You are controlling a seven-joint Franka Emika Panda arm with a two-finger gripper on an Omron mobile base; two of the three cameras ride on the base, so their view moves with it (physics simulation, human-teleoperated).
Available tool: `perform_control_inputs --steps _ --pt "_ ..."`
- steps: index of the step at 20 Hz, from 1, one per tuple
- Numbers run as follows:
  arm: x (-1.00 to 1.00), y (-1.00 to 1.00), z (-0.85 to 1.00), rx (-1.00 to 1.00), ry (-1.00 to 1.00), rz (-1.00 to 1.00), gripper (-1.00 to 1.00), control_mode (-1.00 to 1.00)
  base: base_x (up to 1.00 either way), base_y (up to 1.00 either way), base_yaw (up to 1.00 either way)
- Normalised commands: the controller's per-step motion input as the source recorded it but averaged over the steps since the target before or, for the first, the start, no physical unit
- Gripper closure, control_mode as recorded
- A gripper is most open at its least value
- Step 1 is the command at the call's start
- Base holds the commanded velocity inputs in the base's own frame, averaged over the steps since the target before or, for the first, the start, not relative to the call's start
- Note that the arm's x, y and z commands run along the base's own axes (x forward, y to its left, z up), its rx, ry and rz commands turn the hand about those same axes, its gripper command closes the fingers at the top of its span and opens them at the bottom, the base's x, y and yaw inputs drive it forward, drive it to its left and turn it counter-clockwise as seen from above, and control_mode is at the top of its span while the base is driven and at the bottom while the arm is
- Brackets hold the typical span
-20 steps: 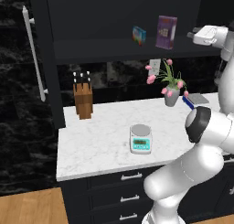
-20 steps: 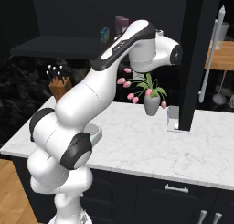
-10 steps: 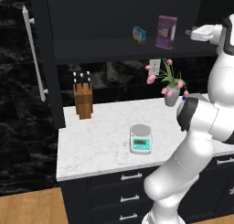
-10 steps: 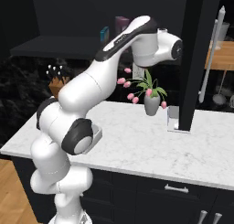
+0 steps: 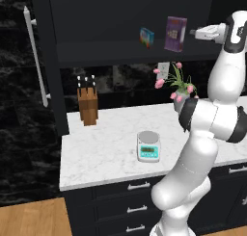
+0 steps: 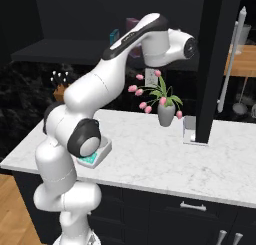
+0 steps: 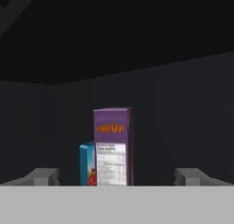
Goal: Pick the cereal and place it on the digital scale for weighing, and close the cabinet.
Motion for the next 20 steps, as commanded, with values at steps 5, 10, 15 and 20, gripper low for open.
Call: perform_control_inputs --steps 5,10,15,20 --pt "0.0 0.47 0.0 0.0 0.0 0.0 -1.0 -1.0 0.0 0.0 0.0" --pt "0.16 0.03 0.0 0.0 0.04 0.0 -1.0 -1.0 0.0 0.0 0.0" --pt "0.34 0.09 0.0 0.0 0.03 -0.02 -1.0 -1.0 0.0 0.0 0.0" --pt "0.2 0.05 0.0 0.0 0.0 -0.01 -1.0 -1.0 0.0 0.0 0.0"
